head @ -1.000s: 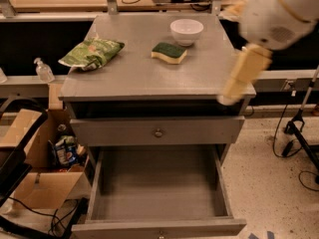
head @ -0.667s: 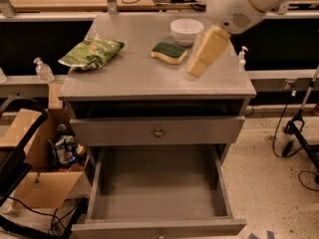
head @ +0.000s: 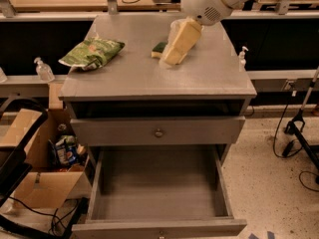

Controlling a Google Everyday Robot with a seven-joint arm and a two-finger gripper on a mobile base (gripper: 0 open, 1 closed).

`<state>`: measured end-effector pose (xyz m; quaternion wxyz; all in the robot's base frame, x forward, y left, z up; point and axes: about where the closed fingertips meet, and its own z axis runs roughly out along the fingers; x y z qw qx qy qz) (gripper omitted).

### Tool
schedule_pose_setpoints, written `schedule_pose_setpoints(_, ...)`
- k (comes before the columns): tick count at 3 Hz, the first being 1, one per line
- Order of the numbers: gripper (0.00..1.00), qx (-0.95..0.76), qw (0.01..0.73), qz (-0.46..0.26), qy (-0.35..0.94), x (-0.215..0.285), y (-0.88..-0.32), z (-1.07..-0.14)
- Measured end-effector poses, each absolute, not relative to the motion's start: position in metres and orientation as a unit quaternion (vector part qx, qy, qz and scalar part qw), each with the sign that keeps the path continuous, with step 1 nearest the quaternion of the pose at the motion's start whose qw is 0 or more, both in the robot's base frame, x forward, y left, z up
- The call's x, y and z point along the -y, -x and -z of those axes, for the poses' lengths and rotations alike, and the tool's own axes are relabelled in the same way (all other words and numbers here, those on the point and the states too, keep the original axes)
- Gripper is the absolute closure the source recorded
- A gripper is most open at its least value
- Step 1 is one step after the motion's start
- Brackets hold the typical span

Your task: Place green jalapeno chip bag into middle drawer

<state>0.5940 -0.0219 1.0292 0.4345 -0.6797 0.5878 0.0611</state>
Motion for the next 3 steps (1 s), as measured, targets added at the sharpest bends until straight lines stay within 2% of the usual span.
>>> schedule_pose_setpoints(2,0.0,-0.607,0.431,-0.077,0.664,-0.028,-0.685,-0.996)
schedule_pose_setpoints(3,0.0,-0.633,0.446,-0.087,0.628,-0.067,-0.767,-0.955)
